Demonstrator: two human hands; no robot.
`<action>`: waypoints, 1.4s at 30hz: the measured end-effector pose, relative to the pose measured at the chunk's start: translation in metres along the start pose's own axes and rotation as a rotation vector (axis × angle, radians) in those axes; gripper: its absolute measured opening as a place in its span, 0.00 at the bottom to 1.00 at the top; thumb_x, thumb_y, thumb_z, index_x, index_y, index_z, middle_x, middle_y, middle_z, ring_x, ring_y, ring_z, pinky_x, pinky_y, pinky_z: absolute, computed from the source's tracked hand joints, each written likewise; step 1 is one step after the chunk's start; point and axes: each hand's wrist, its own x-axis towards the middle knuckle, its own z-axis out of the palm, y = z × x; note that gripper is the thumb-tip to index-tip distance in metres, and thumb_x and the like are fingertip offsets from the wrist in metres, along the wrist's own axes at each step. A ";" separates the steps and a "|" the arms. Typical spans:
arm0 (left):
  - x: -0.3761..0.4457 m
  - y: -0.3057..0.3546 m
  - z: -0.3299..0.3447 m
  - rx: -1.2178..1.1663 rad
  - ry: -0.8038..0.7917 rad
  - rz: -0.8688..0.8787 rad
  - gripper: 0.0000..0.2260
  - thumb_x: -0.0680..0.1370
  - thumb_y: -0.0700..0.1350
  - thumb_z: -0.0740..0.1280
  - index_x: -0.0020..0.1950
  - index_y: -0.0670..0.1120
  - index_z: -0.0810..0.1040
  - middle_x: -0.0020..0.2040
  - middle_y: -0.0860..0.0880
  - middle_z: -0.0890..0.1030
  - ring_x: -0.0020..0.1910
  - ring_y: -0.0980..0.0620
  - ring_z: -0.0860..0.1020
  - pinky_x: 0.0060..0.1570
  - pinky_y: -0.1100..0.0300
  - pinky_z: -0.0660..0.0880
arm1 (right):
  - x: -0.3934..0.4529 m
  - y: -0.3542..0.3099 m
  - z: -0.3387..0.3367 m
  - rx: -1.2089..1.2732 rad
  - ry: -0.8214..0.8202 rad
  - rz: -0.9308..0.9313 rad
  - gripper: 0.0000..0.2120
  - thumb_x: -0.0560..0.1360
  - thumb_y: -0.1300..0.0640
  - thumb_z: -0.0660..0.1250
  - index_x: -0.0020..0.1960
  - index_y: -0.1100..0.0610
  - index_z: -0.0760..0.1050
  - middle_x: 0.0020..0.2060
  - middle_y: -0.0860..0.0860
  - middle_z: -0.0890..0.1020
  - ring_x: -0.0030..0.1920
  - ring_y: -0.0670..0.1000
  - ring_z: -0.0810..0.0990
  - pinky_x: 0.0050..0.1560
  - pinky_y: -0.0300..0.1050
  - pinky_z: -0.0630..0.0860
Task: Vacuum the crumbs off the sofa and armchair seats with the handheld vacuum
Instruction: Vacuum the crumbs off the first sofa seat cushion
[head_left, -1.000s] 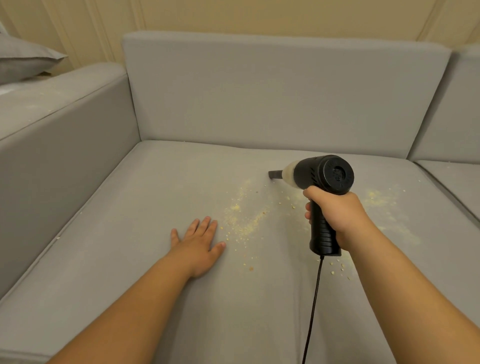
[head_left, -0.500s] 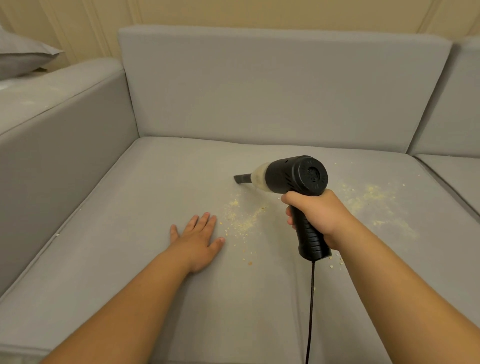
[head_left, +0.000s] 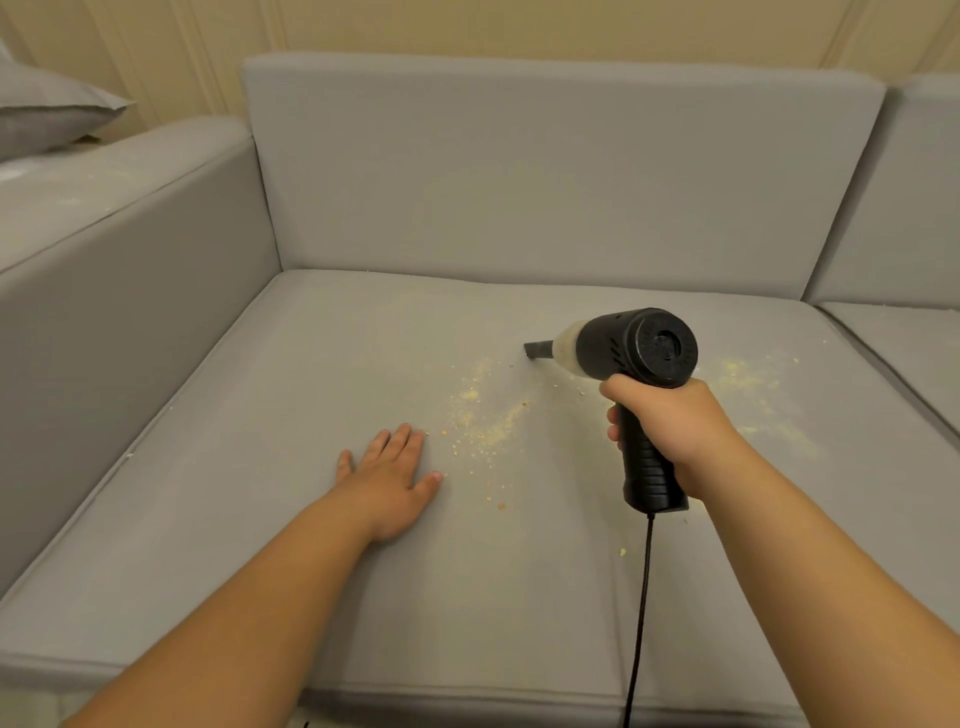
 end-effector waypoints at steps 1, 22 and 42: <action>-0.001 0.002 0.000 0.002 -0.005 -0.003 0.33 0.84 0.65 0.46 0.85 0.54 0.40 0.84 0.56 0.38 0.83 0.52 0.39 0.79 0.37 0.41 | -0.001 0.000 0.002 -0.006 -0.012 -0.003 0.07 0.74 0.59 0.75 0.52 0.57 0.83 0.36 0.57 0.85 0.33 0.54 0.84 0.45 0.54 0.83; -0.030 0.003 0.002 0.026 -0.065 -0.020 0.33 0.84 0.65 0.47 0.85 0.54 0.39 0.84 0.57 0.37 0.83 0.53 0.40 0.78 0.33 0.45 | -0.024 0.007 0.008 0.049 -0.014 -0.018 0.06 0.75 0.60 0.74 0.51 0.58 0.82 0.37 0.57 0.84 0.36 0.54 0.84 0.50 0.57 0.85; -0.027 0.002 0.002 0.048 -0.074 -0.058 0.34 0.84 0.66 0.48 0.85 0.54 0.39 0.84 0.57 0.38 0.83 0.53 0.40 0.77 0.31 0.45 | -0.039 0.015 0.048 -0.053 -0.168 -0.041 0.09 0.74 0.60 0.75 0.51 0.64 0.82 0.35 0.56 0.85 0.35 0.53 0.83 0.50 0.57 0.84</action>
